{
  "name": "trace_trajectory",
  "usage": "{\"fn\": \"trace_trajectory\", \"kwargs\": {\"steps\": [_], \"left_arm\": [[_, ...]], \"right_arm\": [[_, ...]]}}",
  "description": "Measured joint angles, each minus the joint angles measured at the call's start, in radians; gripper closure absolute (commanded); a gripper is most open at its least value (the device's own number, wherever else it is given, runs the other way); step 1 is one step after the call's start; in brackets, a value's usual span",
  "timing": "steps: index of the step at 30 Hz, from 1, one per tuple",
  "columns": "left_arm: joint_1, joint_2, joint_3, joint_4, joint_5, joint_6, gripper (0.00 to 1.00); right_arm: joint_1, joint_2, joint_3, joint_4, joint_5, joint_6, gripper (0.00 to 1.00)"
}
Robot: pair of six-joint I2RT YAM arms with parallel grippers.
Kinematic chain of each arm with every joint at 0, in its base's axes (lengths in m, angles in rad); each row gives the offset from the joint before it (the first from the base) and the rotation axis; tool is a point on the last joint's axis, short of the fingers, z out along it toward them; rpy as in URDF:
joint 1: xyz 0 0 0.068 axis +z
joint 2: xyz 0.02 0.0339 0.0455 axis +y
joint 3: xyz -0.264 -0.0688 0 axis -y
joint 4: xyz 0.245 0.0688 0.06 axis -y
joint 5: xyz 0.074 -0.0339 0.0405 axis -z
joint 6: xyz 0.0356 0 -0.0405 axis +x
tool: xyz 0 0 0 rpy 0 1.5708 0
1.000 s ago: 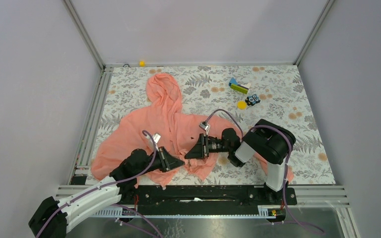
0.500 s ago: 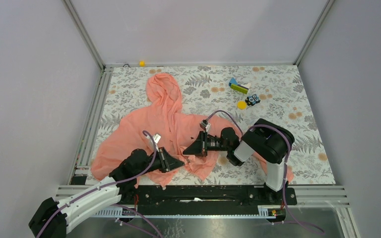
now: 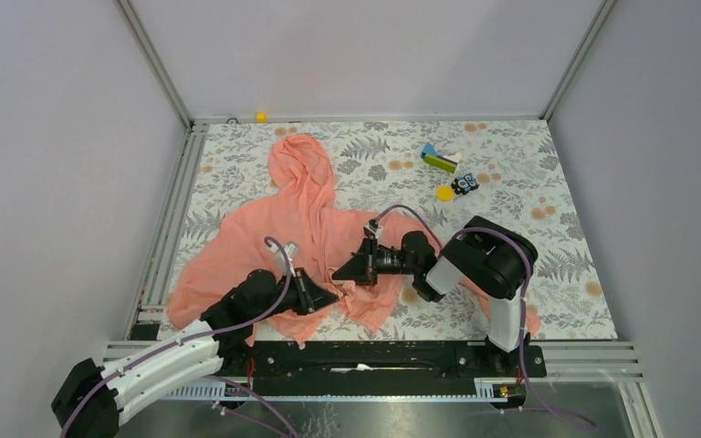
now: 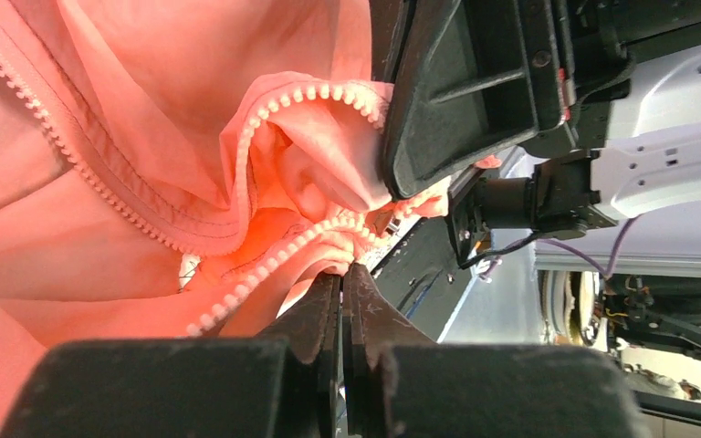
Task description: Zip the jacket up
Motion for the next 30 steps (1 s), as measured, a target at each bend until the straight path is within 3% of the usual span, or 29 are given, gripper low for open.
{"fn": "trace_trajectory", "kwargs": {"steps": [9,12,17,19,26,30], "left_arm": [[-0.120,0.261,0.174,-0.071,-0.144,0.071,1.00],[-0.127,0.284,0.192,-0.089,-0.184,0.078,0.99],[-0.135,0.164,0.157,-0.149,-0.203,0.061,0.61],[-0.137,0.082,0.121,-0.187,-0.209,0.039,0.54],[-0.138,-0.181,0.052,-0.275,-0.238,-0.026,0.50],[-0.138,-0.200,0.040,-0.248,-0.243,-0.055,0.60]], "right_arm": [[0.000,0.024,0.039,-0.011,0.000,0.039,1.00],[0.000,0.026,0.037,-0.011,0.002,0.041,1.00],[-0.006,0.026,0.013,0.005,0.005,0.042,1.00],[-0.013,0.026,0.002,0.009,0.005,0.041,1.00],[-0.022,0.026,-0.005,0.014,0.011,0.042,1.00],[-0.022,0.026,-0.005,0.014,0.018,0.045,1.00]]}}
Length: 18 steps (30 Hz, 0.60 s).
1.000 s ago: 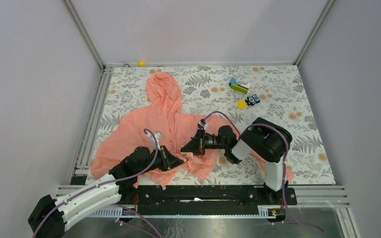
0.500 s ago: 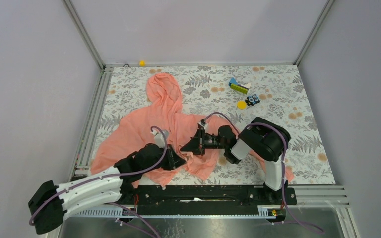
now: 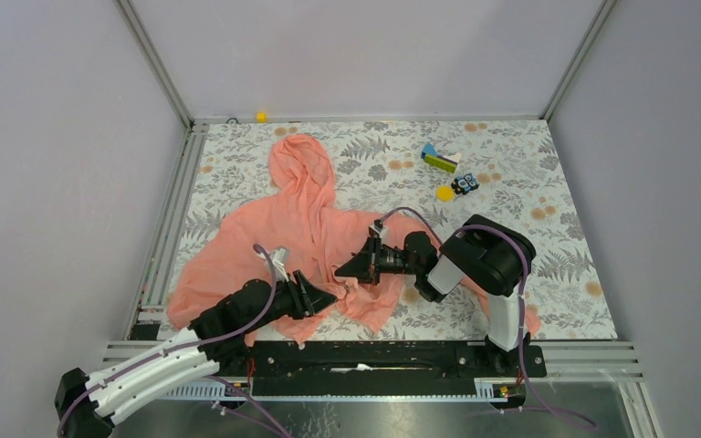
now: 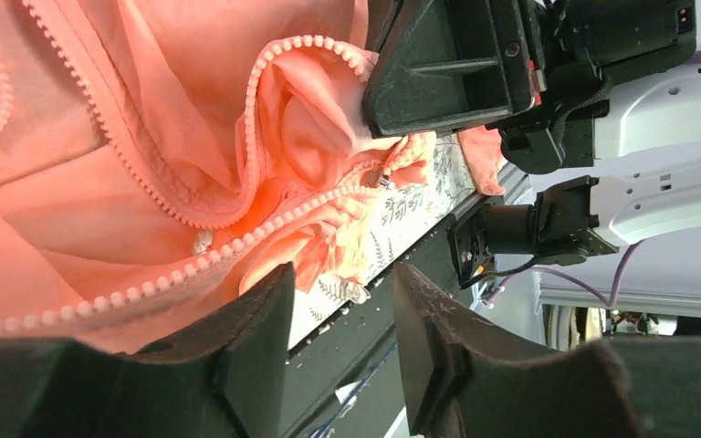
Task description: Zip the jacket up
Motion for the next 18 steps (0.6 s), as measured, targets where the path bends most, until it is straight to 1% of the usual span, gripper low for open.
{"fn": "trace_trajectory", "kwargs": {"steps": [3,6,10,12,16,18], "left_arm": [[0.000,0.047,-0.003,0.051,0.000,-0.012,0.66],[0.000,0.124,-0.003,0.100,0.000,-0.011,0.67],[0.000,0.235,-0.002,0.146,0.000,-0.003,0.61],[0.000,0.277,0.000,0.161,0.000,0.002,0.60],[0.000,0.313,0.010,0.191,0.000,0.006,0.59],[0.000,0.320,0.014,0.211,0.000,0.009,0.56]], "right_arm": [[0.000,0.000,0.000,0.000,0.012,0.003,1.00],[0.000,0.000,0.000,0.000,0.014,0.006,1.00],[0.000,0.000,0.000,0.000,0.018,0.008,1.00],[0.000,0.000,0.000,0.000,0.018,0.009,1.00],[0.000,0.000,0.000,0.001,0.018,0.009,1.00],[0.000,0.000,0.000,0.001,0.018,0.010,1.00]]}}
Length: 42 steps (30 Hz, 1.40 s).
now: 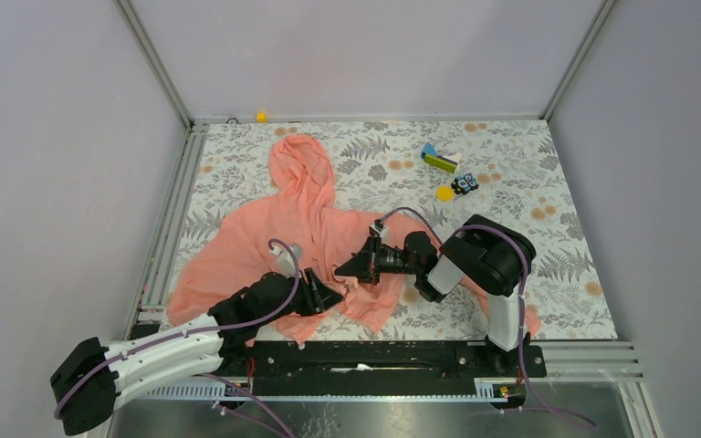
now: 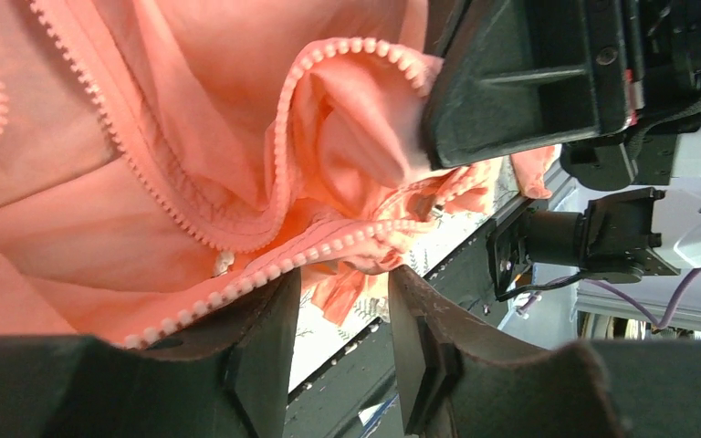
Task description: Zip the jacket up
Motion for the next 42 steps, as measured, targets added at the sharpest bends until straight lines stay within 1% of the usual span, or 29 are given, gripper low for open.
{"fn": "trace_trajectory", "kwargs": {"steps": [2,6,12,16,18,26,28,32,33,36,39,42], "left_arm": [[0.000,0.003,0.002,0.015,0.000,0.005,0.54],[0.000,-0.003,0.002,0.035,0.000,0.012,0.54],[0.000,-0.020,0.005,0.053,-0.006,0.019,0.67],[0.000,0.014,0.013,0.061,-0.011,0.023,0.75],[0.000,0.033,0.018,0.069,-0.010,0.025,0.76],[0.000,0.048,0.018,0.108,-0.011,0.026,0.76],[0.000,0.057,0.018,0.114,-0.011,0.026,0.81],[0.000,0.064,0.018,0.119,-0.012,0.024,0.98],[0.000,0.064,0.018,0.119,-0.016,0.026,1.00],[0.000,0.076,0.018,0.119,-0.029,0.026,1.00],[0.000,0.123,0.034,0.111,-0.038,0.039,1.00],[-0.002,0.156,0.057,0.116,-0.033,0.064,1.00]], "right_arm": [[0.000,0.000,0.000,0.000,0.000,0.001,1.00],[0.000,0.000,0.000,0.001,0.000,0.003,1.00],[0.000,0.000,0.000,0.002,0.000,0.006,1.00],[0.000,-0.003,0.000,0.003,0.000,0.010,1.00],[0.000,-0.006,0.000,0.003,0.000,0.013,1.00],[0.011,-0.011,0.003,0.006,0.013,0.023,1.00],[0.016,-0.011,0.003,0.006,0.020,0.025,1.00],[0.022,-0.011,0.003,0.006,0.023,0.027,1.00],[0.024,-0.011,0.003,0.006,0.027,0.030,1.00],[0.033,-0.012,0.003,0.006,0.039,0.045,1.00],[0.058,-0.021,0.003,-0.003,0.060,0.068,1.00],[0.089,-0.038,0.003,-0.022,0.113,0.092,1.00]]}}
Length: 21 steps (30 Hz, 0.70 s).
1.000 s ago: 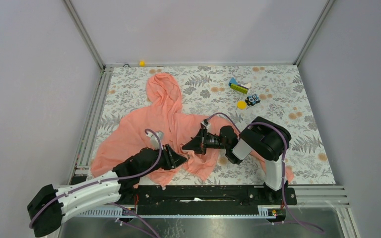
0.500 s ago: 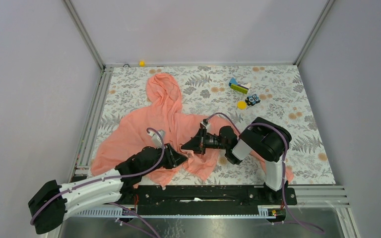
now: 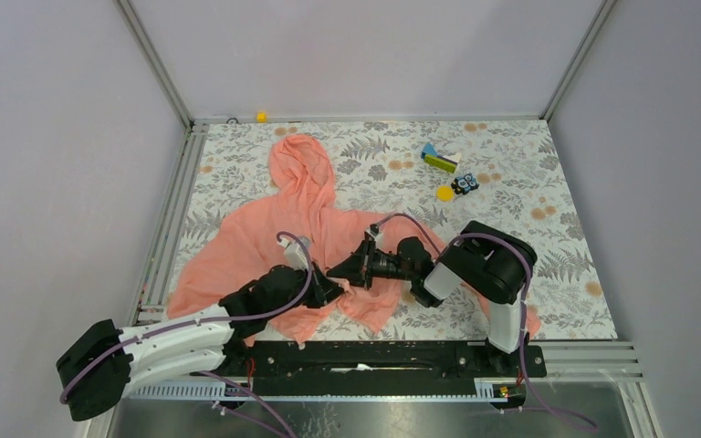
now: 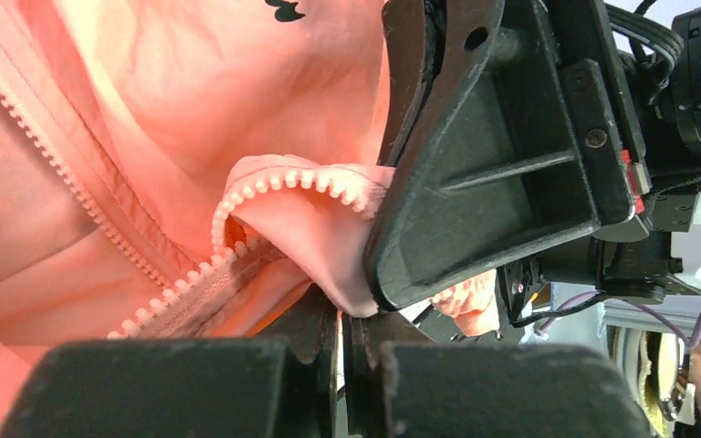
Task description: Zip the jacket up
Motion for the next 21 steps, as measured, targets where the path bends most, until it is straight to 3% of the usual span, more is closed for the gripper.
{"fn": "trace_trajectory", "kwargs": {"steps": [6,11,19,21], "left_arm": [[-0.014,0.052,0.013,0.027,0.026,0.068,1.00],[-0.096,0.104,0.069,-0.020,0.006,0.132,1.00],[-0.160,0.021,0.068,-0.084,-0.029,0.155,1.00],[-0.162,-0.002,0.061,-0.104,-0.034,0.147,0.91]], "right_arm": [[0.016,-0.004,-0.012,-0.014,0.079,0.037,1.00],[0.019,0.005,-0.011,-0.048,0.094,0.053,1.00],[0.029,0.018,-0.032,-0.008,0.099,0.064,1.00],[0.026,0.018,-0.040,0.003,0.100,0.064,1.00]]}}
